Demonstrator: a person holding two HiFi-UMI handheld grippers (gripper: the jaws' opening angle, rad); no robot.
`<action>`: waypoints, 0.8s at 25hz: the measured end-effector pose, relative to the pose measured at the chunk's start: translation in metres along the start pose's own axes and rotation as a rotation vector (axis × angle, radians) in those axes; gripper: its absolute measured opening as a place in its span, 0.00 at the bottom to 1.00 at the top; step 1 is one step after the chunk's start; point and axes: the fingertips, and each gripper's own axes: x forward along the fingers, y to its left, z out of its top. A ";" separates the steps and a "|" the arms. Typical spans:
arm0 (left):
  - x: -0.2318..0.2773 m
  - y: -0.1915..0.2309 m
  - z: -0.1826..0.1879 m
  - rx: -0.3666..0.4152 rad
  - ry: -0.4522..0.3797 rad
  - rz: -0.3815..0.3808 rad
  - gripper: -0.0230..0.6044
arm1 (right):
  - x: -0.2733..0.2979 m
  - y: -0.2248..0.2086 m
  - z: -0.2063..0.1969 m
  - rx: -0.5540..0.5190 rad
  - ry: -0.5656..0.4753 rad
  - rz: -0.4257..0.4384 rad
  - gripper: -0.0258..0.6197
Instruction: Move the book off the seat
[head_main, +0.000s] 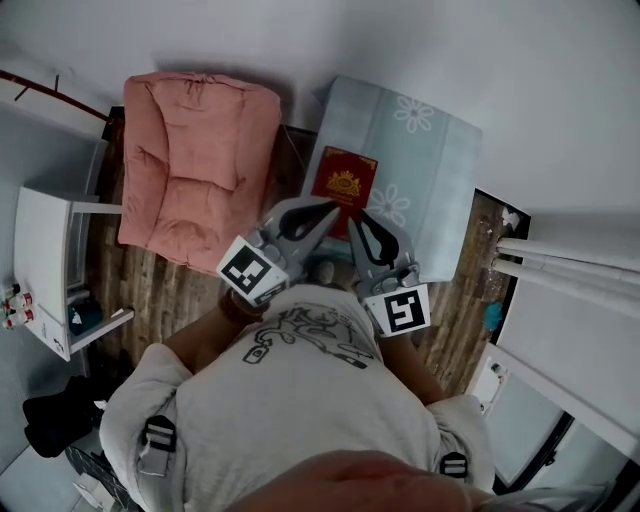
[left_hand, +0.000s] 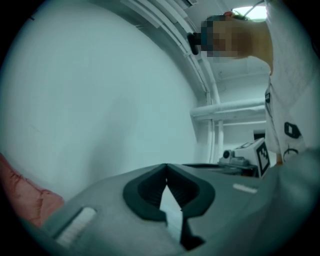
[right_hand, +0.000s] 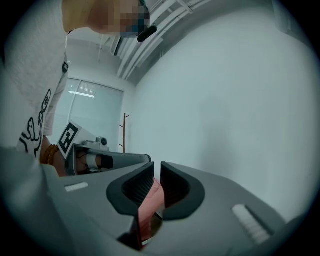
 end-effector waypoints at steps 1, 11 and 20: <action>-0.002 -0.002 0.003 0.003 -0.008 -0.004 0.04 | -0.001 0.003 0.002 0.000 -0.002 0.004 0.11; -0.008 -0.013 0.017 0.018 -0.031 -0.031 0.04 | -0.006 0.016 0.018 -0.003 -0.034 0.007 0.05; -0.010 -0.017 0.014 0.016 -0.020 -0.042 0.04 | -0.008 0.018 0.019 -0.003 -0.031 -0.001 0.05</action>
